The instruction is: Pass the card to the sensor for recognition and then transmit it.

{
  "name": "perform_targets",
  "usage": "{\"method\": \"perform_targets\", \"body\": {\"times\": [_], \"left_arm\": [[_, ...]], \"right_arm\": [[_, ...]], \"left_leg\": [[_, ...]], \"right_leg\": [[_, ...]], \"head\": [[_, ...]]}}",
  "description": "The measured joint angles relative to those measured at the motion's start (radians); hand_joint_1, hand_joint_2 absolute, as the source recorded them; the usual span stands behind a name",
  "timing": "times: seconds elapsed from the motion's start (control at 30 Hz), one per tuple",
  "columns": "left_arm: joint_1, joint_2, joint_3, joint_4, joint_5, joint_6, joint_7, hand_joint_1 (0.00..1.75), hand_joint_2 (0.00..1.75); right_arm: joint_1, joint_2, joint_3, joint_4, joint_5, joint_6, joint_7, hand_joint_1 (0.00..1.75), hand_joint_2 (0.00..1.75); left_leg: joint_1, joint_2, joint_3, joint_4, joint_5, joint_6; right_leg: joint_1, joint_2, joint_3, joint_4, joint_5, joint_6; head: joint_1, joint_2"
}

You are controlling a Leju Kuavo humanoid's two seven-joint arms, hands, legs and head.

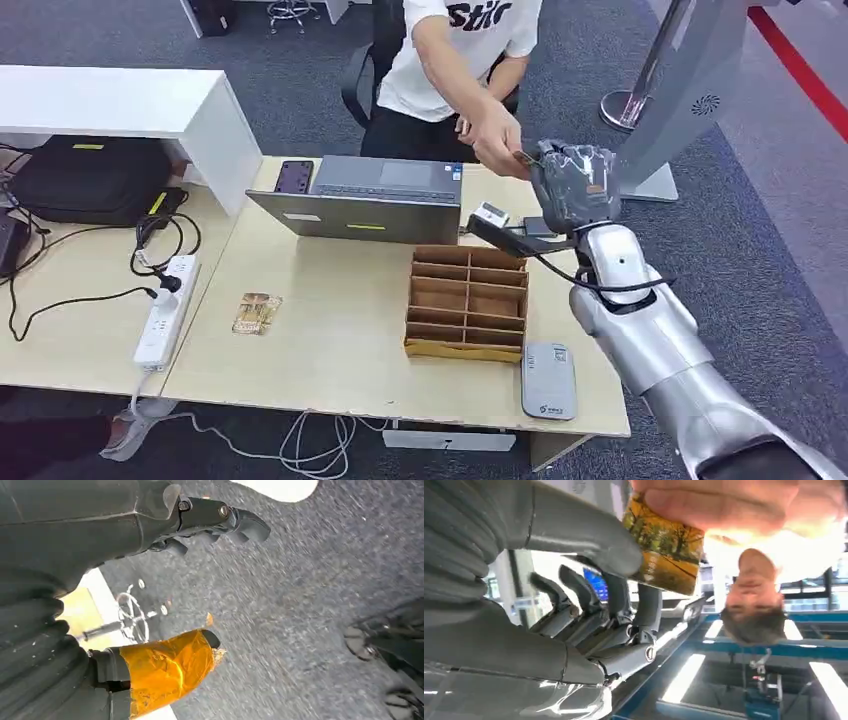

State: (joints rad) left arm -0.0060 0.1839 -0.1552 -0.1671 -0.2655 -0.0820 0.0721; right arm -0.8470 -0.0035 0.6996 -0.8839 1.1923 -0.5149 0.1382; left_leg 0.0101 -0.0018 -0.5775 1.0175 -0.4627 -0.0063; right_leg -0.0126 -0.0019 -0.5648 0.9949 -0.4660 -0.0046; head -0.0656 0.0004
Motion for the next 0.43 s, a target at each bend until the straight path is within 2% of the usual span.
{"method": "perform_targets", "body": {"times": [0.13, 0.23, 0.43], "left_arm": [[-0.001, 0.002, -0.009, 0.000, -0.007, 0.000, 0.000, 0.00, 1.75], [-0.001, 0.005, -0.011, 0.000, -0.006, -0.003, 0.000, 0.00, 1.75], [0.000, 0.006, -0.011, 0.000, 0.004, -0.005, 0.000, 0.00, 1.75]], "right_arm": [[0.005, 0.022, 0.007, -0.015, -0.132, -0.001, -0.063, 0.00, 1.75], [0.012, 0.034, 0.007, -0.034, -0.299, 0.043, -0.122, 0.00, 1.75], [0.043, 0.036, -0.051, -0.076, -0.608, 0.119, -0.220, 0.00, 1.75]], "left_leg": [[0.000, 0.000, 0.000, 0.000, 0.000, 0.000], [0.000, 0.000, 0.000, 0.000, 0.000, 0.000], [0.000, 0.000, 0.000, 0.000, 0.000, 0.000]], "right_leg": [[0.000, 0.001, 0.000, 0.000, 0.000, 0.000], [0.000, 0.000, -0.001, 0.000, 0.000, 0.000], [0.000, 0.000, -0.001, 0.000, 0.000, 0.000]], "head": [[0.000, 0.000], [0.000, 0.000], [0.000, 0.000]]}}
